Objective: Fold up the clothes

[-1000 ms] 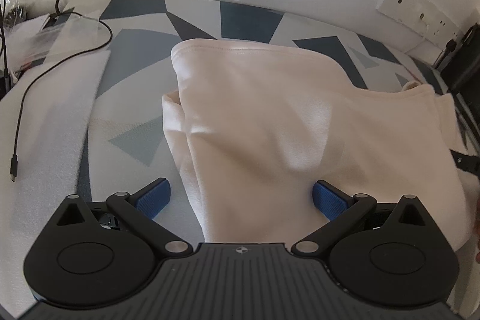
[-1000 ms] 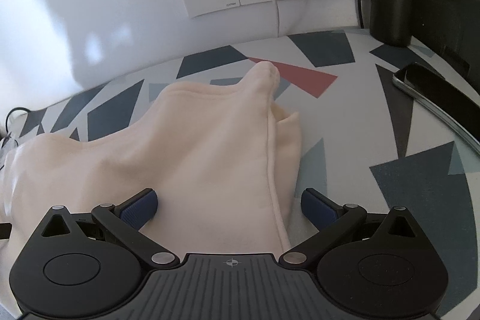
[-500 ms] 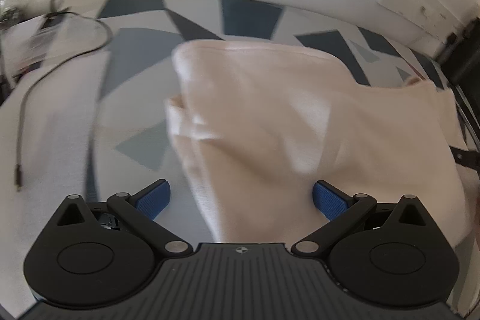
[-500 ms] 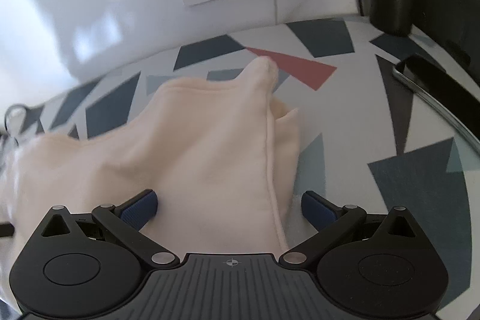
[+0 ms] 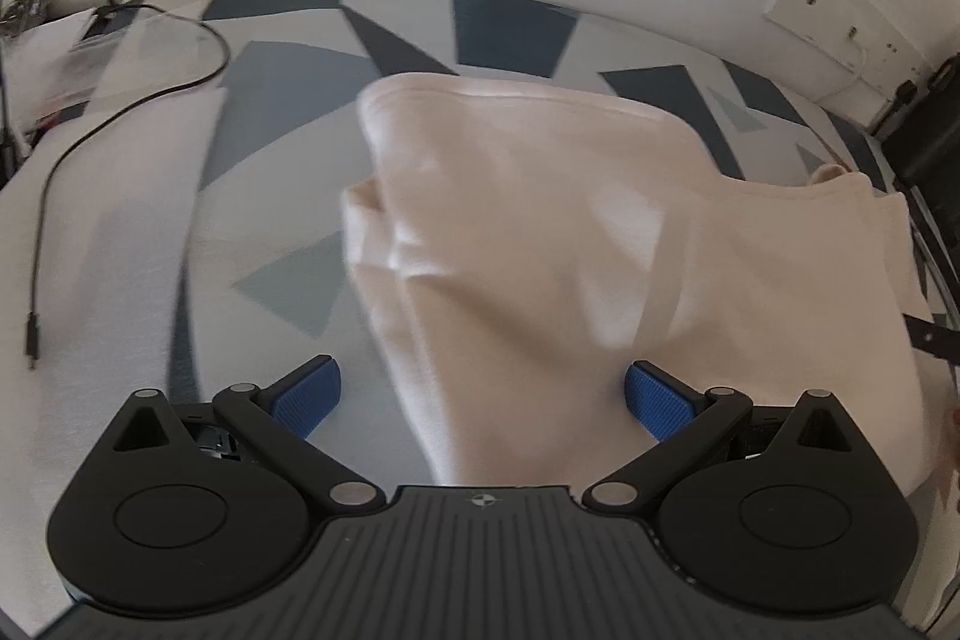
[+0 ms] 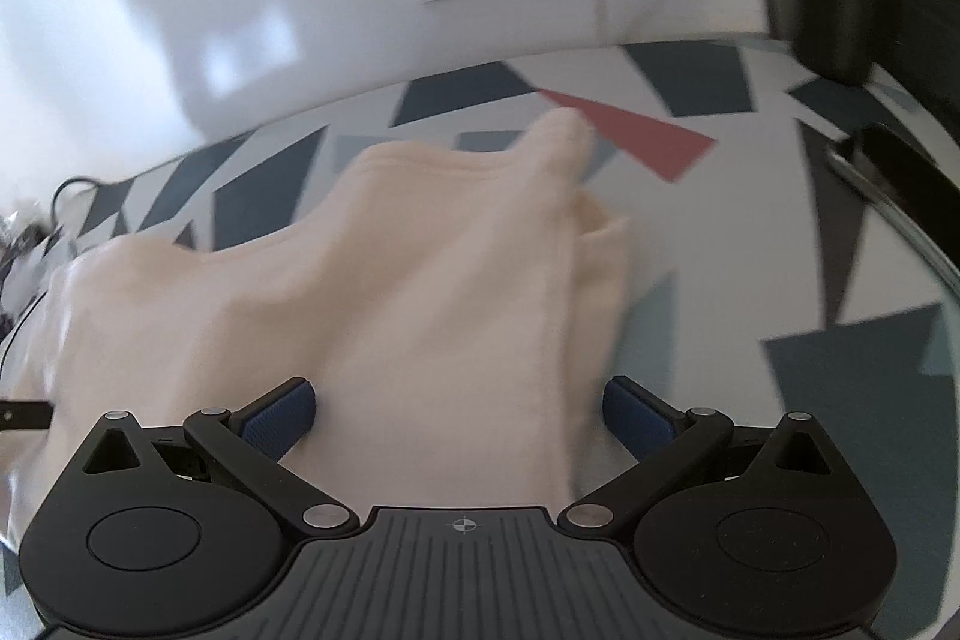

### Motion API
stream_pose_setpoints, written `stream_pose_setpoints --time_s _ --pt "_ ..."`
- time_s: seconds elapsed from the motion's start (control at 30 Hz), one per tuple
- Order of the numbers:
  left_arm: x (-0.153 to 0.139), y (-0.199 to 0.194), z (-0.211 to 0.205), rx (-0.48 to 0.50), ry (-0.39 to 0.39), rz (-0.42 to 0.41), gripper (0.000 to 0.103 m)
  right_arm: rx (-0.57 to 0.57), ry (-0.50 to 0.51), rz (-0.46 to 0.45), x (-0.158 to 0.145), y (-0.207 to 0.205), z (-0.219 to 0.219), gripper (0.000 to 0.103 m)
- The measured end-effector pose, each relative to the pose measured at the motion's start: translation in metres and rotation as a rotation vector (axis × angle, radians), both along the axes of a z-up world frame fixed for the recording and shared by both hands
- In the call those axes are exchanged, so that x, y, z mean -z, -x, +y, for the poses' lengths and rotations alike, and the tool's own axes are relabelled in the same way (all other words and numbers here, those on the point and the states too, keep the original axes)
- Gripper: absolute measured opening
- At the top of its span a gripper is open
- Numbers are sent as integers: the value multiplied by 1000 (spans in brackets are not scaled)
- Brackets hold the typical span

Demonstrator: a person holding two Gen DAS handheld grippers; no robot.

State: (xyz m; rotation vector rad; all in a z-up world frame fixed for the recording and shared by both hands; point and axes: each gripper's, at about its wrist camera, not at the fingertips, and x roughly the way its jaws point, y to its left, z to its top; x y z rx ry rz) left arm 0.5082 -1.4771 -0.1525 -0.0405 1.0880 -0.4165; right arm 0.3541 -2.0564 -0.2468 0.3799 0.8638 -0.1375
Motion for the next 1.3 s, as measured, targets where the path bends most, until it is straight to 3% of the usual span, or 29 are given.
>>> stream_pose_setpoints --time_s 0.6,0.8,0.93,1.07,1.17,1.2,1.23,1.3 --pt "-2 3 -28 74 84 35 102 -11 -5 48 -5 -13 12 102" --pt "-3 8 -39 70 38 8 102 -11 4 35 -2 -9 14 102" --pt "-4 9 -36 59 131 42 100 -47 -41 35 -3 -18 23 102" --pt "-3 11 -35 61 205 65 99 -83 -86 22 -7 -24 28 85" --pt "-3 12 -32 51 223 70 90 -107 -92 28 -9 -25 27 82" --pt "-3 12 -30 50 218 70 81 -110 -99 31 -9 -25 24 83" --pt "-4 11 -27 49 214 70 74 -99 -103 35 -10 -25 21 85" --pt "-4 10 -22 51 220 75 69 -64 -54 56 -10 -23 20 96"
